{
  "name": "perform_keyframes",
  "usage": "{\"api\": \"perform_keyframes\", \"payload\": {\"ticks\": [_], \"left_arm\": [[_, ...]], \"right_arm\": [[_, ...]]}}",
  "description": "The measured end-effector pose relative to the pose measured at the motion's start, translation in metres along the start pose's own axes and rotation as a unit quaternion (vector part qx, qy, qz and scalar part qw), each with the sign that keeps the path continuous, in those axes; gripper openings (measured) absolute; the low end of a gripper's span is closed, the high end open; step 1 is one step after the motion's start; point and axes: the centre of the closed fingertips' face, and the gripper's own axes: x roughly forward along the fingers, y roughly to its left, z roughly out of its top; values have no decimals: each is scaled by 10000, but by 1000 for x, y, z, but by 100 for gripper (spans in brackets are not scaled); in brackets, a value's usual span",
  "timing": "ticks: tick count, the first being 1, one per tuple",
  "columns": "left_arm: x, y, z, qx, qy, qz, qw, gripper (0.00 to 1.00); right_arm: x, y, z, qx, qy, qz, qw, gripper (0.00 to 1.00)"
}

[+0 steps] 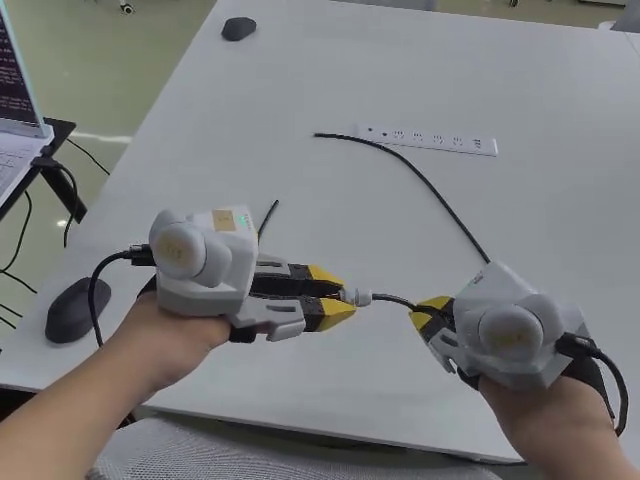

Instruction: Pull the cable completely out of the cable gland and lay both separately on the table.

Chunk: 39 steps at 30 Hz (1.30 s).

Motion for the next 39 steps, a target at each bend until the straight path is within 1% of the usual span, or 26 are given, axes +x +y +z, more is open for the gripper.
{"api": "perform_keyframes", "payload": {"ticks": [8,9,12,14,17,19,22,24,31,34,35,37,38,39], "left_arm": [[-4,0,-2,-29,-14,9,10000,15],[-5,0,-2,-25,-9,7,10000,15],[-4,-2,-4,-20,4,-1,10000,15],[-4,-2,-5,-25,18,1,10000,15],[-5,-2,-5,-36,15,9,10000,15],[-6,0,-6,-25,32,40,10000,15],[-8,1,-6,-23,38,58,10000,15],[-9,1,-6,-19,35,69,10000,15],[-10,2,-6,-63,40,99,9999,15],[-10,3,-5,-73,28,110,9999,15],[-10,3,-5,-73,29,110,9999,15],[-10,3,-5,-74,40,106,9999,15],[-9,3,-5,-74,45,106,9999,15],[-9,3,-6,-77,43,111,9999,15]], "right_arm": [[5,-2,-24,573,223,-30,9981,0],[5,-3,-27,607,261,-34,9978,0],[5,-1,-28,608,253,-39,9978,0],[5,0,-28,498,248,-48,9984,0],[4,1,-27,236,225,-61,9994,0],[2,2,-24,15,138,-80,9999,0],[-1,4,-22,-115,101,-76,9999,0],[-3,4,-19,-242,64,-125,9996,0],[-8,3,-17,-290,10,-127,9995,1],[-9,3,-17,-323,30,-99,9994,1],[-11,3,-15,-332,14,-99,9994,3],[-16,4,-7,-341,-72,-124,9993,8],[-20,5,2,-425,-198,-128,9988,8],[-22,7,8,-528,-270,-115,9982,8]]}}
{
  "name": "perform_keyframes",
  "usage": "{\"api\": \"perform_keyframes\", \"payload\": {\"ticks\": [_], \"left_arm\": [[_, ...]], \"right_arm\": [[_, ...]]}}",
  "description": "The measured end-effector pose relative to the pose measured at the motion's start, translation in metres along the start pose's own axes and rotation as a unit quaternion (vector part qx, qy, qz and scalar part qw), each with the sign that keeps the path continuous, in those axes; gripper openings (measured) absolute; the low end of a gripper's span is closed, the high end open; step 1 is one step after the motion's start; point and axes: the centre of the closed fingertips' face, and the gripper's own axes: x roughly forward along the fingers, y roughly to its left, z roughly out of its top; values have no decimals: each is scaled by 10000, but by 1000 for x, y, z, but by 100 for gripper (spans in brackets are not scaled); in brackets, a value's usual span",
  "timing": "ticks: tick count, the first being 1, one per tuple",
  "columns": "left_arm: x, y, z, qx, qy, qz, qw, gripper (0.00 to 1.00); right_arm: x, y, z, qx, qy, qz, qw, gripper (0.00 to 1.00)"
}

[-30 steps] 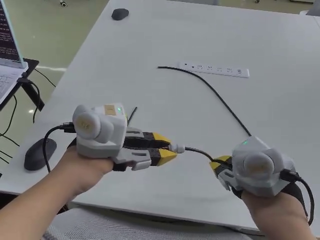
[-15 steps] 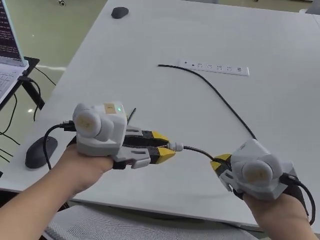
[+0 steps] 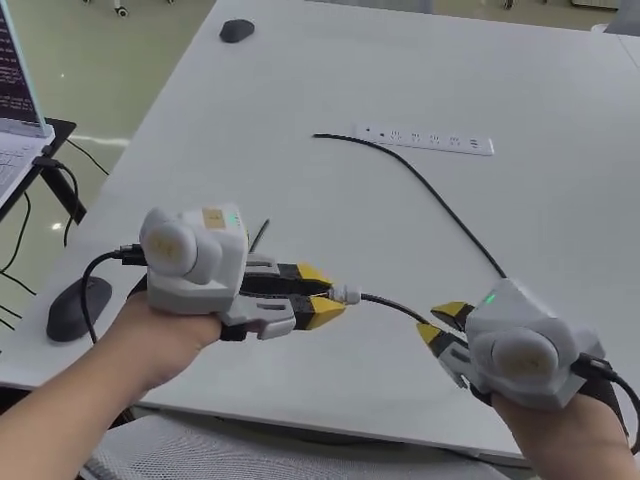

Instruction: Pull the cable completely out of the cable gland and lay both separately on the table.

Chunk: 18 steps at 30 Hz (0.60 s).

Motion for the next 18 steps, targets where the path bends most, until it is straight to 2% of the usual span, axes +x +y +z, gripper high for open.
{"api": "perform_keyframes", "payload": {"ticks": [3,7,10,18], "left_arm": [[2,0,2,-2,-12,-10,10000,15],[4,0,3,5,8,-34,10000,15],[5,-1,3,27,50,-60,10000,15],[6,-3,3,68,75,-53,9999,15]], "right_arm": [[-3,6,20,-440,-161,60,9989,11],[-1,13,39,-733,-293,161,9967,13],[2,20,46,-979,-316,288,9943,13],[6,28,52,-1154,-389,494,9913,10]]}}
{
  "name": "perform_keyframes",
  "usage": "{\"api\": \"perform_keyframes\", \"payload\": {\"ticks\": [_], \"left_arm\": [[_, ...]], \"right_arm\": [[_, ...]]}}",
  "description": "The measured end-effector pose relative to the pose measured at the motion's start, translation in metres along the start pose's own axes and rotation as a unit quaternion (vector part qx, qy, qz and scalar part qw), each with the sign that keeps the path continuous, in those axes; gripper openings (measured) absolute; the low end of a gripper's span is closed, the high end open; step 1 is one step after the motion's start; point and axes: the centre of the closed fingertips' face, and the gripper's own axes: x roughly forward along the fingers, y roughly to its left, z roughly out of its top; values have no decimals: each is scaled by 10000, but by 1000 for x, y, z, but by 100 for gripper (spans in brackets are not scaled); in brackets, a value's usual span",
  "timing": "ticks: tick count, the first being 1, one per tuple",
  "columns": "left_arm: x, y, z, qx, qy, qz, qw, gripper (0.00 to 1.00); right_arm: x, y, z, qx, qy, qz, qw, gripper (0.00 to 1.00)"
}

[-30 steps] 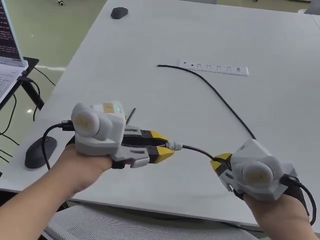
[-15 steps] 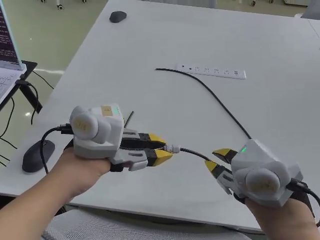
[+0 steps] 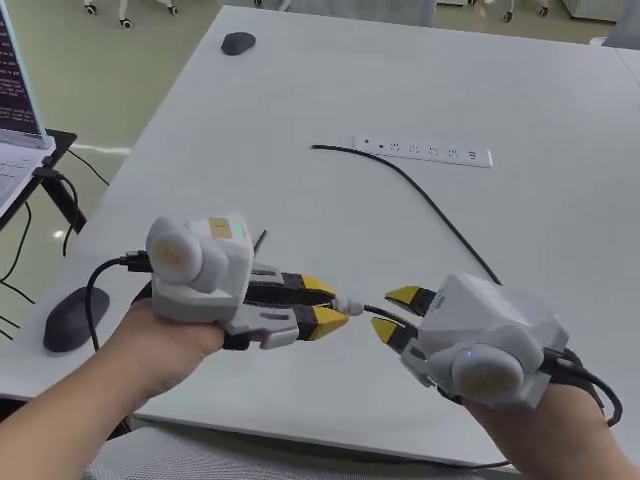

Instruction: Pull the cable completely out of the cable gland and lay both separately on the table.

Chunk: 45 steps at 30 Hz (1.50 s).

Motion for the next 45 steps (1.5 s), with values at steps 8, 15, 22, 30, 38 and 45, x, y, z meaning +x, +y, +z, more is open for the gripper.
{"api": "perform_keyframes", "payload": {"ticks": [8,15,22,30,38,45], "left_arm": [[1,-2,-3,-19,22,14,10000,15],[2,-2,-4,-33,40,3,10000,15],[4,-3,-5,12,79,0,10000,15],[5,-3,-4,-7,29,-3,10000,15],[5,-2,-3,-5,9,36,10000,15],[3,0,-4,-13,5,62,10000,15]], "right_arm": [[4,7,3,-214,-9,123,9997,5],[6,10,2,-277,-11,179,9995,2],[6,12,-1,-156,9,177,9997,0],[7,9,-3,123,6,113,9999,0],[8,6,-7,363,54,70,9993,0],[10,1,-20,563,164,-12,9983,0]]}}
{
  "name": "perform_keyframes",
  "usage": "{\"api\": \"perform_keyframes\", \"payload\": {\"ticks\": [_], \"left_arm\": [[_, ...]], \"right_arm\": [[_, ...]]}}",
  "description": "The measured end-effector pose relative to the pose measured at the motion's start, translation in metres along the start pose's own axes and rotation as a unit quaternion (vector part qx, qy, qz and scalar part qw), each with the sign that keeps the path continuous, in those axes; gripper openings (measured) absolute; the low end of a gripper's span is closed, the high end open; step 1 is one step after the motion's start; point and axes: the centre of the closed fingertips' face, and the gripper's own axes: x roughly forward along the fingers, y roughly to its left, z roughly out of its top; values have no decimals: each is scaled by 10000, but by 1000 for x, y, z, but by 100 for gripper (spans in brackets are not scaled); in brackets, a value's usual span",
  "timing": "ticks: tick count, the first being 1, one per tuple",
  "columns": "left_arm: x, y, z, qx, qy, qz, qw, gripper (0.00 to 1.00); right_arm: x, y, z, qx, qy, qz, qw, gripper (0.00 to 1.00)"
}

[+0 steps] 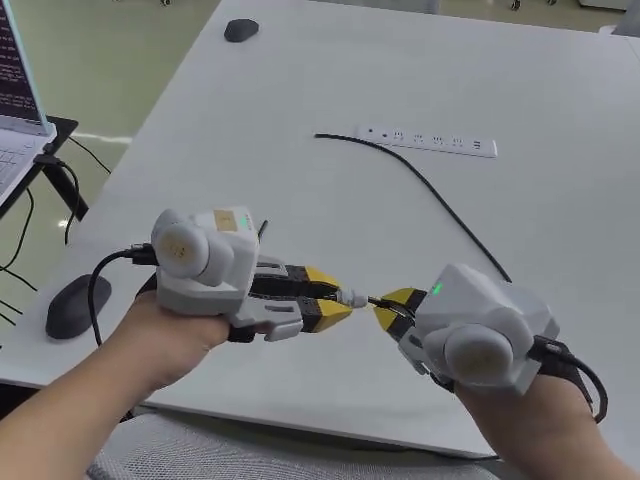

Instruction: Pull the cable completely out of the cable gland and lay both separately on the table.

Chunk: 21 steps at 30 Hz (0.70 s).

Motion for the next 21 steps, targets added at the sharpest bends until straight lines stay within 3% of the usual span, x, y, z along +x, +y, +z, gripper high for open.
{"api": "perform_keyframes", "payload": {"ticks": [11,21], "left_arm": [[-3,0,1,-34,-39,-13,10000,15],[-7,0,1,-51,-101,-7,9999,15]], "right_arm": [[0,-19,-36,658,289,-275,9970,0],[2,-26,-66,1371,366,-562,9883,0]]}}
